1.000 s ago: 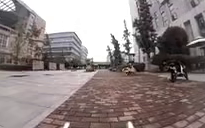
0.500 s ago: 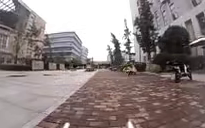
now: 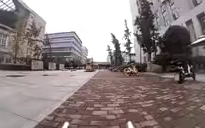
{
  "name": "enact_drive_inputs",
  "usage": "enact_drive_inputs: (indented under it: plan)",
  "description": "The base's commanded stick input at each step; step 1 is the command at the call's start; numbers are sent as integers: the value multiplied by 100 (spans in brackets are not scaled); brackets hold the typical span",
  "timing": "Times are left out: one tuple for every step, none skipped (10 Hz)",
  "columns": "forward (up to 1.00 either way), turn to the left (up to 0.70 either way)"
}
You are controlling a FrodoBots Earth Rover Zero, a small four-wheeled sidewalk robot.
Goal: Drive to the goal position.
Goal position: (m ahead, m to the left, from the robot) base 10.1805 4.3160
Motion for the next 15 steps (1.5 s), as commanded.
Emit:
enact_drive_inputs:
  plan:
    - [45,0]
    - [45,0]
    - [45,0]
    - [45,0]
    - [45,0]
    - [45,0]
    - [45,0]
    - [45,0]
    - [45,0]
    - [45,0]
    - [45,0]
    - [45,0]
    - [45,0]
    - [45,0]
    - [45,0]
